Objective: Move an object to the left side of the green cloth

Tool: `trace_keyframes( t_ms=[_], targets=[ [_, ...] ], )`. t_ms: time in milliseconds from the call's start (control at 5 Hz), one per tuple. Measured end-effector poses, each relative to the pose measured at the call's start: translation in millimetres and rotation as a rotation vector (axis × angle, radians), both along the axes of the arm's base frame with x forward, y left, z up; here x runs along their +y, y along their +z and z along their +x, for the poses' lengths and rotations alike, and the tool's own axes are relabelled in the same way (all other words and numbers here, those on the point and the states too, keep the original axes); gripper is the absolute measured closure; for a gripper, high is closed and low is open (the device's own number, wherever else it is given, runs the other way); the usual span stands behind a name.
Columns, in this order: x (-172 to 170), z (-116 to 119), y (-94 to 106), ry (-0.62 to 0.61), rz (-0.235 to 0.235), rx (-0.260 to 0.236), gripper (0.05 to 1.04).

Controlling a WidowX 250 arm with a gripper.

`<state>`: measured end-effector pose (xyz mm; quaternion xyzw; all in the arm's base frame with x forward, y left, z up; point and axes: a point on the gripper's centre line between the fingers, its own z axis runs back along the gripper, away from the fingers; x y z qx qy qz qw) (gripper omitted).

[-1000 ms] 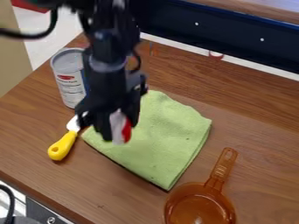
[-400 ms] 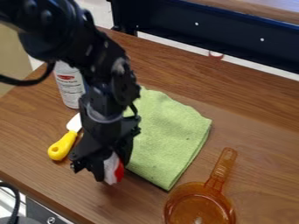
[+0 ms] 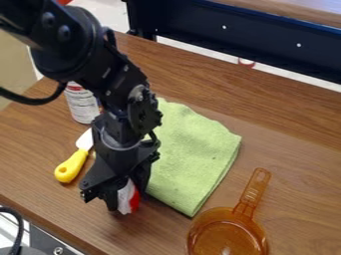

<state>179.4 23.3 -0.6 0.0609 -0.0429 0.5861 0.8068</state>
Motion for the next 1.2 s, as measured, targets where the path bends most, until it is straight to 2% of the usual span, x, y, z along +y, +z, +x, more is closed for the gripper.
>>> trace_keyframes(
  t_ms=[200, 400, 600, 800, 1000, 1200],
  targets=[
    [0.7, -0.8, -0.3, -0.002, -0.013, 0.005, 0.162],
    [2.6, -3.2, 0.7, -0.007, -0.001, 0.027, 0.082],
    [3.7, -0.6, 11.1, -0.007, -0.031, 0.016, 0.084],
    [2.3, 7.8, 25.9, 0.006, -0.041, -0.071, 0.083],
    [-0.2, 25.3, 48.0, -0.065, -0.095, -0.172, 0.084],
    [5.5, 57.7, 59.4, -0.229, -0.067, -0.299, 0.084]
  ],
)
